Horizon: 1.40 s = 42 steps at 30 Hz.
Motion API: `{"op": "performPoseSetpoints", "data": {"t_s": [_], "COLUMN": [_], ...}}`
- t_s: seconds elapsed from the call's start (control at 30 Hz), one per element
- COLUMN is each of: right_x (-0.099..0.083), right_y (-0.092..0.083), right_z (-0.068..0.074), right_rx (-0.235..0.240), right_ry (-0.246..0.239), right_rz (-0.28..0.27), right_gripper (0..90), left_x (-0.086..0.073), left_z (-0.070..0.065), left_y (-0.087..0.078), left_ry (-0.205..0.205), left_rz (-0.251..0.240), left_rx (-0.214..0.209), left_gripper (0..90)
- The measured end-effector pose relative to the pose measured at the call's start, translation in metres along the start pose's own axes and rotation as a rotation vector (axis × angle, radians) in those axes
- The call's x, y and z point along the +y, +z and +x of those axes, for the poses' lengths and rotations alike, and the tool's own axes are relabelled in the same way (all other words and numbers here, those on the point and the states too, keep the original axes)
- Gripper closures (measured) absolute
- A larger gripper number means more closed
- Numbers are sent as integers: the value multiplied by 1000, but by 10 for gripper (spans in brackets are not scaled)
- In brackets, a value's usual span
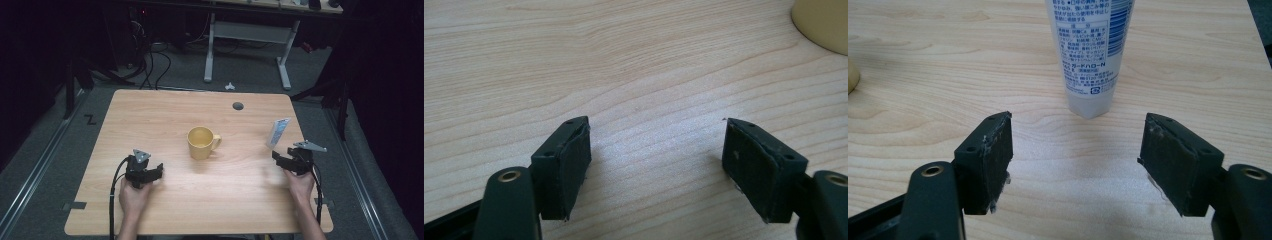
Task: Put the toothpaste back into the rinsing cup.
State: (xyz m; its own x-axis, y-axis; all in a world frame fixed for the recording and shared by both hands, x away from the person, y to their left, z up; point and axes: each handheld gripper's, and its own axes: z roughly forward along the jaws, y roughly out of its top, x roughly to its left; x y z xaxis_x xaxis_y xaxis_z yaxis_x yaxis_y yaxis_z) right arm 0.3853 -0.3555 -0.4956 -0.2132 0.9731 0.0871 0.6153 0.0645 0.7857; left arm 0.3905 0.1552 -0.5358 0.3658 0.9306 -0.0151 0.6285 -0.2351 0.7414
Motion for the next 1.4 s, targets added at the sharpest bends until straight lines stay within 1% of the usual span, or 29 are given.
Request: {"op": "performPoseSetpoints", "data": {"t_s": [0.27,0.5,0.53,0.67,1.03,1.1,1.13,1.2,1.4], "right_x": [5,6,7,13,24,28,29,29,29], "right_y": [2,3,4,5,9,10,10,11,15], "right_z": [-1,-4,-5,-4,-3,-3,-2,-3,-5], "right_rx": [-7,-11,-13,-18,-27,-28,-28,-29,-32], "right_ry": [-3,5,-4,-2,-22,-26,-20,-23,-12], "right_rz": [-14,-11,-10,-12,-12,-21,-23,-25,-16], "right_gripper": [300,301,300,300,301,304,304,305,306], "left_x": [0,0,0,0,0,0,0,0,0], "left_z": [0,0,0,0,0,0,0,0,0], "left_y": [0,0,0,0,0,0,0,0,0], "left_ry": [-1,0,0,0,-1,-1,-1,-1,5], "left_rz": [0,0,0,0,0,1,1,0,0], "left_rx": [-1,0,0,0,-1,-2,-2,-1,2], "left_gripper": [280,279,280,280,280,279,279,279,278]}}
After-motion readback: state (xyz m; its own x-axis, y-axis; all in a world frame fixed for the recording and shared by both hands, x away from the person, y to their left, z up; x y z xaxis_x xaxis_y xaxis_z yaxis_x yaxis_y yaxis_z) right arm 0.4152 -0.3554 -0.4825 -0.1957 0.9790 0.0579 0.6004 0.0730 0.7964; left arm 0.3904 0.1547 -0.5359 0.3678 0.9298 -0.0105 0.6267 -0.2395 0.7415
